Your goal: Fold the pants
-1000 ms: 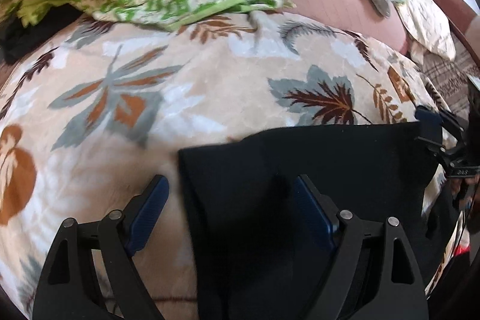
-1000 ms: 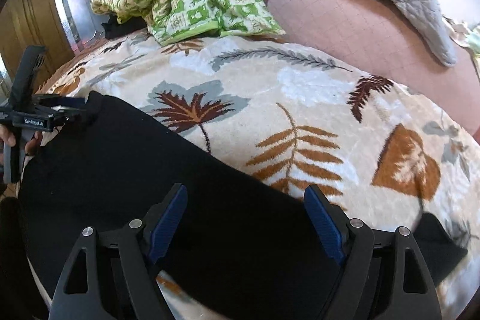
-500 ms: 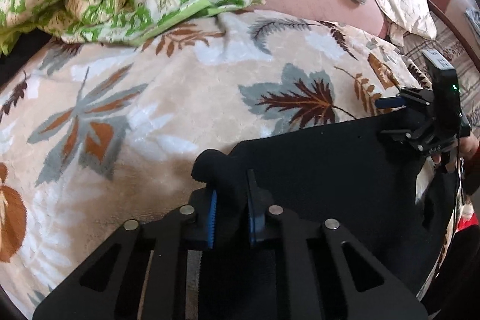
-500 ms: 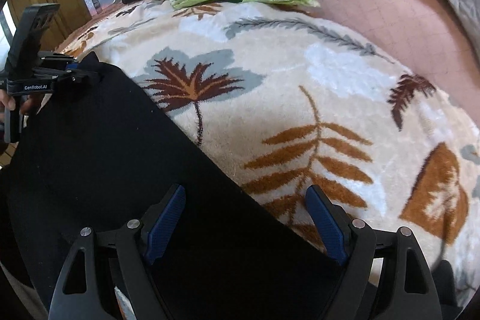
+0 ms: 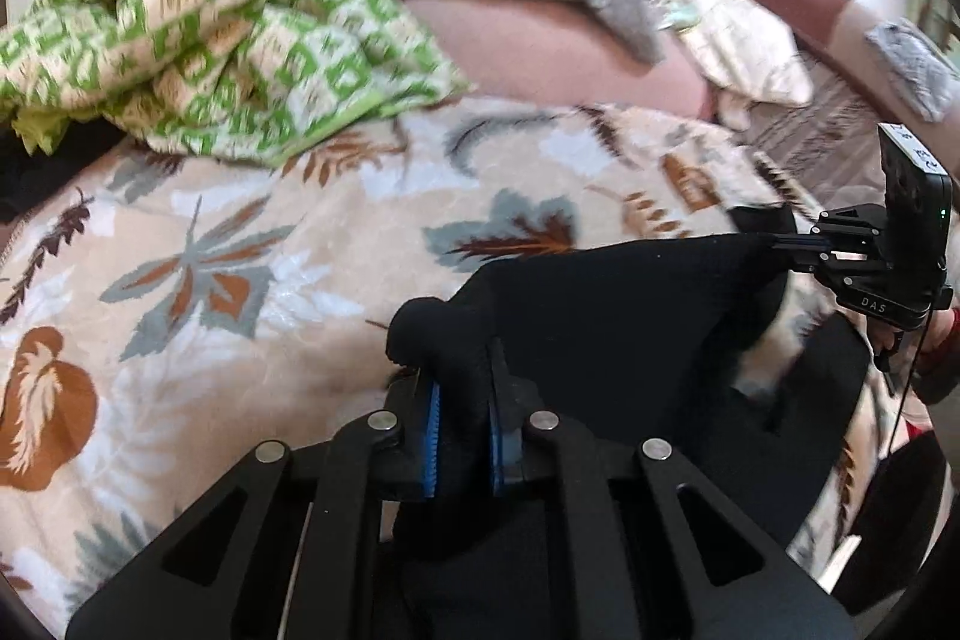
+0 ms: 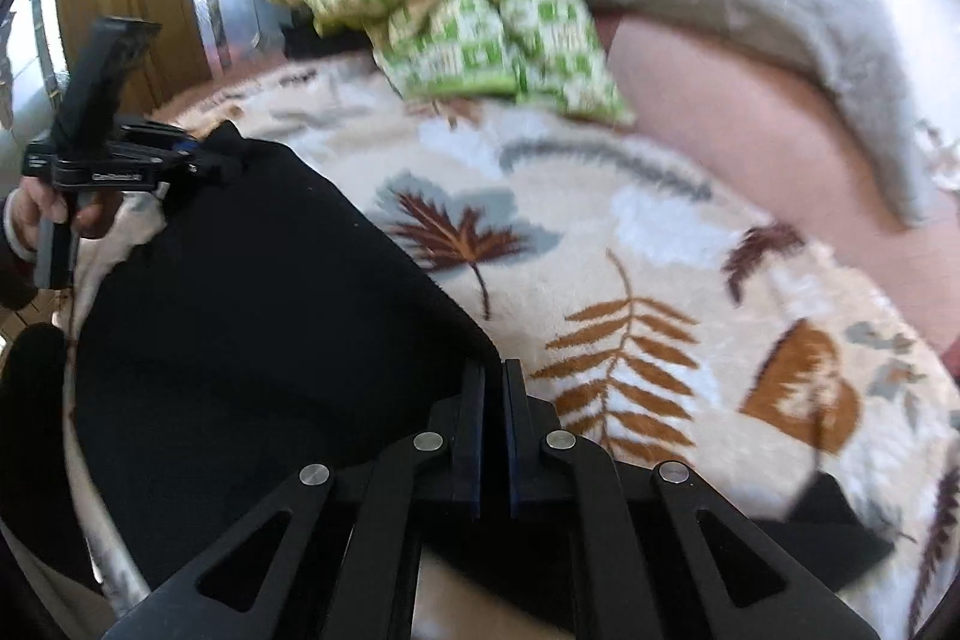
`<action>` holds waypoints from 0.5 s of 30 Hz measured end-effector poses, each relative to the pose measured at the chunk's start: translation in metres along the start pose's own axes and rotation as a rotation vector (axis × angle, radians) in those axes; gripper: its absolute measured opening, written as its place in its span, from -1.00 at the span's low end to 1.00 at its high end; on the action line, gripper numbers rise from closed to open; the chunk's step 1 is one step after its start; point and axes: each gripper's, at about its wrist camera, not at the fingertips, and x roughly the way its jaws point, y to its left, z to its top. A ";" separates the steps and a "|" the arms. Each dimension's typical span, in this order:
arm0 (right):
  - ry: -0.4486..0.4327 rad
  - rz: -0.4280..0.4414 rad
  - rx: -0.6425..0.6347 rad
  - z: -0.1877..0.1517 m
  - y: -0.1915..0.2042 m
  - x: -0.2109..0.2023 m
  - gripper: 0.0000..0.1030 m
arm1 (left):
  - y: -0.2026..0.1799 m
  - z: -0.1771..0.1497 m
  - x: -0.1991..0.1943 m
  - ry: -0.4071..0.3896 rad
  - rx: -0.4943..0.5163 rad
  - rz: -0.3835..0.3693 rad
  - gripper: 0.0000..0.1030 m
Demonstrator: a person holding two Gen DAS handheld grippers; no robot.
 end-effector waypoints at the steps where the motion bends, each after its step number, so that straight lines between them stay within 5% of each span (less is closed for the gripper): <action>1: -0.018 -0.011 -0.004 -0.006 0.009 -0.017 -0.93 | -0.006 -0.006 -0.013 -0.015 0.011 -0.015 -0.82; 9: -0.050 0.002 -0.005 -0.066 0.077 -0.089 -0.93 | -0.027 -0.064 -0.070 -0.045 0.024 -0.079 -0.82; 15: 0.060 0.067 0.070 -0.130 0.117 -0.061 -0.92 | -0.020 -0.107 -0.076 0.038 -0.038 -0.080 -0.56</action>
